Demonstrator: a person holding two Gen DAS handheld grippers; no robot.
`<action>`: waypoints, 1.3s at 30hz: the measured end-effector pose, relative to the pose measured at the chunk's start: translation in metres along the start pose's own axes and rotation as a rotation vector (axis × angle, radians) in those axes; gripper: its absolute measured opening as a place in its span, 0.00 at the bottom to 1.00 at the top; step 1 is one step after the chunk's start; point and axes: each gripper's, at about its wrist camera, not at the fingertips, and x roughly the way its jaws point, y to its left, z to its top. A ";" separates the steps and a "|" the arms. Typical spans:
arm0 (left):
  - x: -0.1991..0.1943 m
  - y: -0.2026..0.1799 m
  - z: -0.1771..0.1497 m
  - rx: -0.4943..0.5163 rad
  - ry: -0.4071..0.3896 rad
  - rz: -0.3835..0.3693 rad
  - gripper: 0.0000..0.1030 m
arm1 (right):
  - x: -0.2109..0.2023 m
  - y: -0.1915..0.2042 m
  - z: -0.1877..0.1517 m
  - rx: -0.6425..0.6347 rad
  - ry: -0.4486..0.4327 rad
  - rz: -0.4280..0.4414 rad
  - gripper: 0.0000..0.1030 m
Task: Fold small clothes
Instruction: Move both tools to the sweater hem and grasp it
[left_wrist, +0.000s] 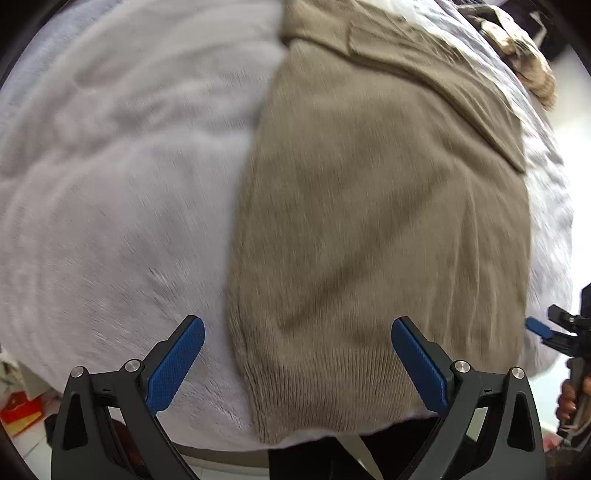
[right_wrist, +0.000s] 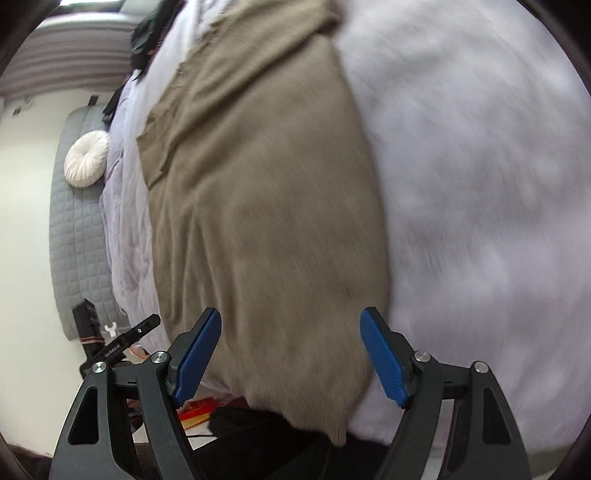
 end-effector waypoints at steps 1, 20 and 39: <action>0.004 0.003 -0.005 0.009 0.014 -0.022 0.98 | 0.003 -0.006 -0.010 0.022 0.003 0.009 0.78; 0.025 0.008 -0.013 0.028 0.103 -0.185 0.74 | 0.033 -0.037 -0.048 0.182 -0.025 0.161 0.65; -0.084 0.022 0.063 -0.151 -0.164 -0.547 0.11 | -0.027 0.039 0.041 0.031 -0.120 0.595 0.07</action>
